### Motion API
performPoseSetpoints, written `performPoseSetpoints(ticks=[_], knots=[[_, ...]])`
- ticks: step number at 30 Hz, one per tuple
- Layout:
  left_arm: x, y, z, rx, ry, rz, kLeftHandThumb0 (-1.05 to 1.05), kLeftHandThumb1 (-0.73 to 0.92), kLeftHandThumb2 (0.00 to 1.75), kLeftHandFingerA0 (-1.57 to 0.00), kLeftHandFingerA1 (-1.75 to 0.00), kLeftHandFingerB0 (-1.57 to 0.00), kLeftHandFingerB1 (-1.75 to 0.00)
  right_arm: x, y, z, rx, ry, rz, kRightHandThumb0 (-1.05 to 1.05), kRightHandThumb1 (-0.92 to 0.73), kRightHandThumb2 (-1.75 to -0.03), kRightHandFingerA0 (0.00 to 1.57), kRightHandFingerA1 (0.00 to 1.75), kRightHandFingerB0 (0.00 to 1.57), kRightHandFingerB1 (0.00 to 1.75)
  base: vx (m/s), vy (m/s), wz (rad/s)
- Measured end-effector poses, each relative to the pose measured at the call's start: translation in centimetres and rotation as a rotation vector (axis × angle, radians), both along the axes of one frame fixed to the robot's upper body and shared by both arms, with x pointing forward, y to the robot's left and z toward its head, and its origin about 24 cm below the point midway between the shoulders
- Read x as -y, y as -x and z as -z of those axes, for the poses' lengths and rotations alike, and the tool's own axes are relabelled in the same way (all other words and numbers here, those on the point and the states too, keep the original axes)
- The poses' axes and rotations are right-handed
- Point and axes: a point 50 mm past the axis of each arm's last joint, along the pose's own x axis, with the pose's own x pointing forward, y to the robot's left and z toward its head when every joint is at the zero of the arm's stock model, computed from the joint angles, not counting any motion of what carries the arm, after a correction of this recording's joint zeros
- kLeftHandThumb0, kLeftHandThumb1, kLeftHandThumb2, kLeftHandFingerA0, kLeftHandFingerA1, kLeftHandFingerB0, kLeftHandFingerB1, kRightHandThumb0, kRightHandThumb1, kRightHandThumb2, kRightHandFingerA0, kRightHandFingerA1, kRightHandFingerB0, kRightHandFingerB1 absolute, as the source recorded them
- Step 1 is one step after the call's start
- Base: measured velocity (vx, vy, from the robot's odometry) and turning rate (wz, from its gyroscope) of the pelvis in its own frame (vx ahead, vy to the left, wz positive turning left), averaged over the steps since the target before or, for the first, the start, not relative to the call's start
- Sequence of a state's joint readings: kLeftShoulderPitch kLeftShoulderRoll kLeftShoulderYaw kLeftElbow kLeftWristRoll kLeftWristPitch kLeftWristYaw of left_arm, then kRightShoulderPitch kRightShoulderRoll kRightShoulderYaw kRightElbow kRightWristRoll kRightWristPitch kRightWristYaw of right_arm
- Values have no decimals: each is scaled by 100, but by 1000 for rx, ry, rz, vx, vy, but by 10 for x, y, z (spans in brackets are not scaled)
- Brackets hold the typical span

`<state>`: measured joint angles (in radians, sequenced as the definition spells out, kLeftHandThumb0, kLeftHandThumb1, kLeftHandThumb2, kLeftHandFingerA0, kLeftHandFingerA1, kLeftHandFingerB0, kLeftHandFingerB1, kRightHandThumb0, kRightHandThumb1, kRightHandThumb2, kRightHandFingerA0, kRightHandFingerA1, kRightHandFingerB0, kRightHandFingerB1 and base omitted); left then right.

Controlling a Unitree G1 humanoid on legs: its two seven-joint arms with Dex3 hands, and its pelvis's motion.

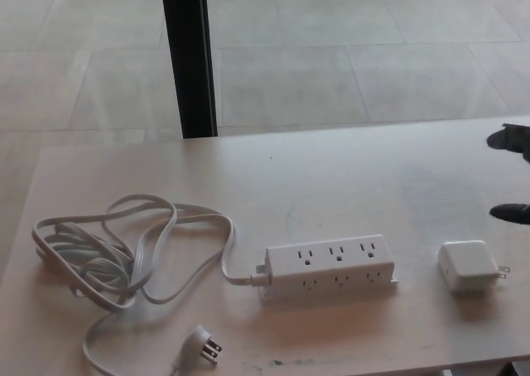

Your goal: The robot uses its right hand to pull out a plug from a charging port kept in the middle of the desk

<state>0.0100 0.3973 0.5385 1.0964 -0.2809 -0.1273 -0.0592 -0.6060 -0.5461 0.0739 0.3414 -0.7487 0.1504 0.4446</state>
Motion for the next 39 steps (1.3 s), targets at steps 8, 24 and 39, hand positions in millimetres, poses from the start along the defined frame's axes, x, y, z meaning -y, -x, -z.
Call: performPoseSetpoints(ticks=[8, 24, 39], knots=[[0, 1, 0, -2, 0, -1, -68, 84, 66, -74, -46, -55, -37, 65, 34, 4, 19, -93, 199, -101, -53, -104, 105, 92, 29, 83, 0, 0, 0], [0, 3, 1, -6, 1, -6, -70, 82, 65, -79, -54, -55, -37, 155, 128, 41, 103, -342, 602, -66, -74, -79, 67, 94, 43, 97, 0, 0, 0], [-1, 10, 3, -22, 3, -14, -72, 83, 66, -78, -49, -54, -38, 189, 206, 87, 376, -744, 1019, -67, -57, -113, 77, 100, 34, 80, 0, 0, 0]])
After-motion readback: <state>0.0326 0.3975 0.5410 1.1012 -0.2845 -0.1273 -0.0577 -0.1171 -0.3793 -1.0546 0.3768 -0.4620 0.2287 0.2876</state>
